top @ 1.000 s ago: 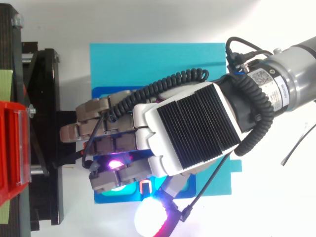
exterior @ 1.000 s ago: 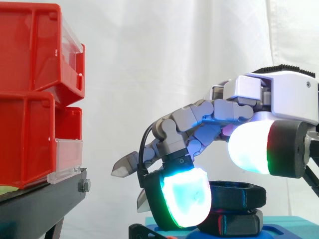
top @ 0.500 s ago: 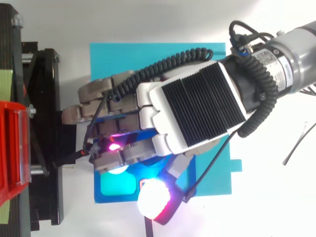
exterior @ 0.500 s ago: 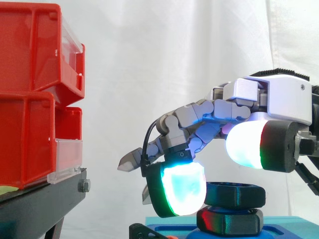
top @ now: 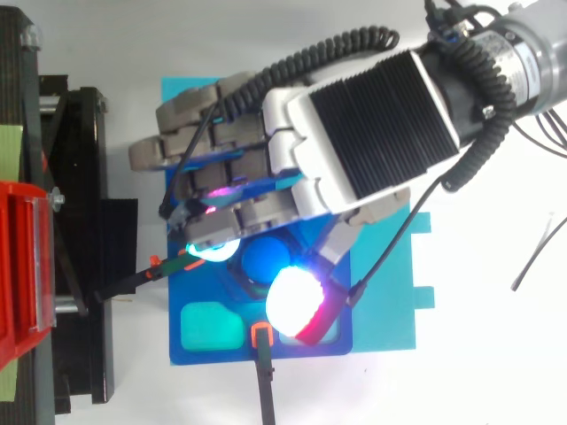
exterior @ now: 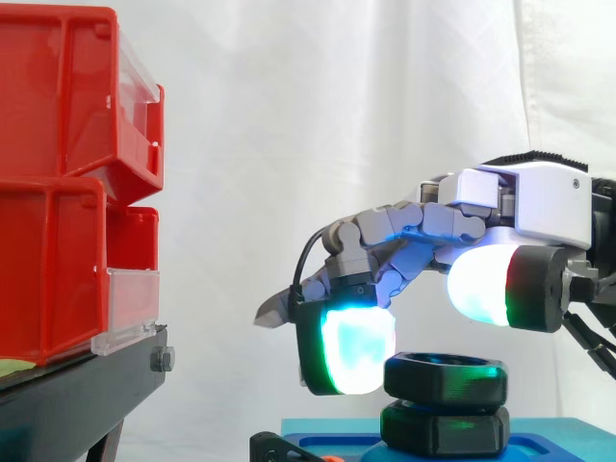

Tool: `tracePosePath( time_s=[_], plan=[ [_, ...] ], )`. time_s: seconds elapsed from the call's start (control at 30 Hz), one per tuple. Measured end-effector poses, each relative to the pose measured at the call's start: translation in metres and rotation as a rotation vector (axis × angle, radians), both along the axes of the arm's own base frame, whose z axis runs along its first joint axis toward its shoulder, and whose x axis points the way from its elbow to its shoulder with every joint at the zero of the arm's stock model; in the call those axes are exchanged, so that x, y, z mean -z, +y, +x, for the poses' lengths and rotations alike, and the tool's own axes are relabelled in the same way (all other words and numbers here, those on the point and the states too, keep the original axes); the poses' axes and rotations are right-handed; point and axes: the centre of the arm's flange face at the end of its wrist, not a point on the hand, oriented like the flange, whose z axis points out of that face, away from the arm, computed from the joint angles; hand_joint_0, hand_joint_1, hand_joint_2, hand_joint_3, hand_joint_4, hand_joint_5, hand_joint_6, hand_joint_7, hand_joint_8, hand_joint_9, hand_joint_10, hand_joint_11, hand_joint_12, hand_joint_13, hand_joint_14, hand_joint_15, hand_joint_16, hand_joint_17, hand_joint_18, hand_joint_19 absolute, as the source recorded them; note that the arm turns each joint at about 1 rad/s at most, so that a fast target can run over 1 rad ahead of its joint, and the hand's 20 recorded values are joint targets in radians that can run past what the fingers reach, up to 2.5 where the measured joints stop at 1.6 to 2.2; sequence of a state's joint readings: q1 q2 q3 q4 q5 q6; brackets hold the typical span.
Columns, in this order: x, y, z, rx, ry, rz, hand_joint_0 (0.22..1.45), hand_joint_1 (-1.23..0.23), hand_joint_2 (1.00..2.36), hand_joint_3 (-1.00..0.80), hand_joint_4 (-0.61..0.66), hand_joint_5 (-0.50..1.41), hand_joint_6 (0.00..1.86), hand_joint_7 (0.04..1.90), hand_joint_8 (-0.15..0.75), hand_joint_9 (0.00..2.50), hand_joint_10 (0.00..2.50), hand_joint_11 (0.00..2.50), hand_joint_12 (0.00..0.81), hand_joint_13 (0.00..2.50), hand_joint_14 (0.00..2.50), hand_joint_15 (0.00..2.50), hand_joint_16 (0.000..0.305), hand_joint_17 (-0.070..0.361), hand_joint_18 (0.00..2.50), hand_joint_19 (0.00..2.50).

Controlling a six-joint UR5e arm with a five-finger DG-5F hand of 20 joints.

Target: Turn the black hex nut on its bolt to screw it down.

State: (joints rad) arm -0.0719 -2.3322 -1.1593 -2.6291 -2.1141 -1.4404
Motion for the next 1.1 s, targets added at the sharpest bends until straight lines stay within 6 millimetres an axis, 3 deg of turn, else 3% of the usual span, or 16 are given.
tracePosePath(
  time_s=[0.37, 0.8, 1.1],
  plan=[
    [-0.002, -0.025, -0.008, -0.029, -0.011, -0.007, 0.49, -0.18, 1.0, -0.5, 0.17, -0.01, 0.5, 1.37, 0.294, 0.89, 0.01, 0.16, 0.338, 0.53, 0.0, 0.0, 0.053, 0.118, 0.38, 0.51],
    [-0.034, -0.008, 0.011, -0.053, -0.103, 0.002, 0.49, -0.17, 1.0, -0.5, 0.16, -0.01, 0.51, 1.21, 0.294, 0.89, 0.01, 0.15, 0.339, 0.54, 0.0, 0.0, 0.053, 0.119, 0.39, 0.52],
    [-0.034, 0.016, 0.017, -0.045, -0.088, 0.007, 0.49, -0.17, 1.0, -0.5, 0.24, -0.02, 0.51, 1.05, 0.284, 0.88, 0.0, 0.09, 0.336, 0.54, 0.0, 0.0, 0.053, 0.119, 0.38, 0.52]
  ],
)
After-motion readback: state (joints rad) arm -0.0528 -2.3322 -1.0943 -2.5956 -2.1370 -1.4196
